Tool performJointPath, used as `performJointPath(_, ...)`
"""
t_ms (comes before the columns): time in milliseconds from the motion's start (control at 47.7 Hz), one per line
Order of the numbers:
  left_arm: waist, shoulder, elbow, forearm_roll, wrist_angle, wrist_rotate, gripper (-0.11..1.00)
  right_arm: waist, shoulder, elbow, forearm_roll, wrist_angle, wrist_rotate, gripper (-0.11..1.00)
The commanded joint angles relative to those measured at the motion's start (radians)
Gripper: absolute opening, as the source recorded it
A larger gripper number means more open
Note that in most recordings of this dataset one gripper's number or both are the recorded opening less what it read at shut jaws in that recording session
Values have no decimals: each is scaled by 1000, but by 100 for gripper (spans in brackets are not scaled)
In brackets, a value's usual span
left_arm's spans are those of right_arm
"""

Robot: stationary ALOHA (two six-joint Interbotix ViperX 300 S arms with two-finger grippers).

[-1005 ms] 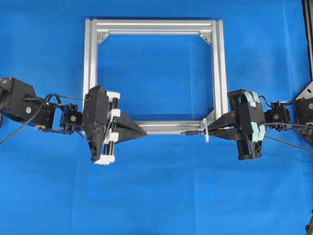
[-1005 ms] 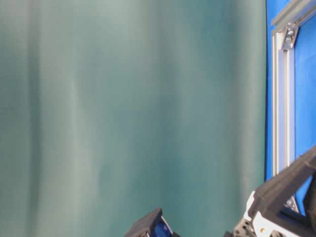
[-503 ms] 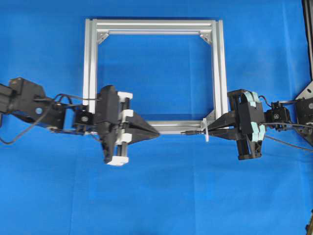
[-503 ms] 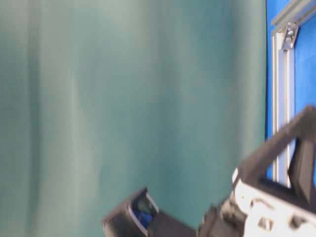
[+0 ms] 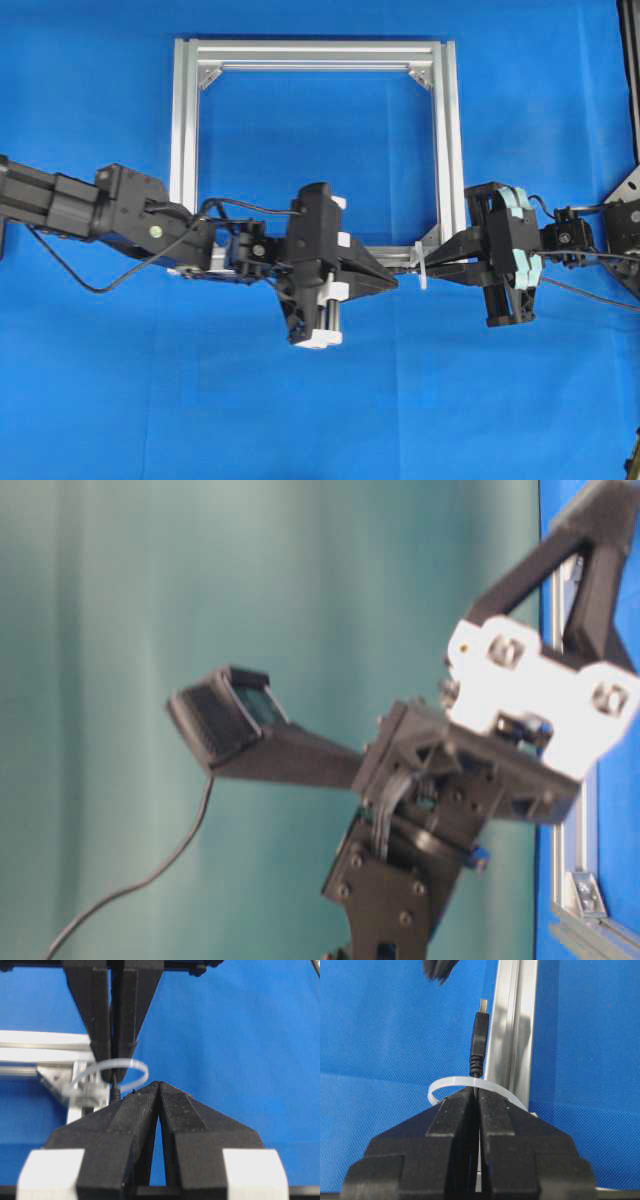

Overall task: Insert the wire through the string loop located on the right side.
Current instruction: 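Bring the open left gripper to the plug emerging from the loop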

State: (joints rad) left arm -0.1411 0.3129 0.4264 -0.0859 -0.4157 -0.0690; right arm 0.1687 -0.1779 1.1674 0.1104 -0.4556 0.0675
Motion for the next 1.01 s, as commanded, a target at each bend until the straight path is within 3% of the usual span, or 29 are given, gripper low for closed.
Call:
performJointPath(0,6,-15,-31,5,0,8,0,-2,-8,-17,2,-9,-2,-4)
performJointPath(230,15,-14,-31,5,0,18,5,-3,-8,-17,2,-9,-2,-4)
performJointPath(335,15,-14,-34,5,0,18,26,-3,-8,-17,2,-9,-2,-4)
performJointPath(503,15,-12,-35,5,-2,17,76,-2,-8,-17,2,-8,-2,-4)
performJointPath(587,15,-12,-34,5,0,17,90,-3,-8,-17,2,-8,-2,-4)
performJointPath(984,35,69,-44,5,-2,17,86,-2,-6,-17,2,-11,-2,-4)
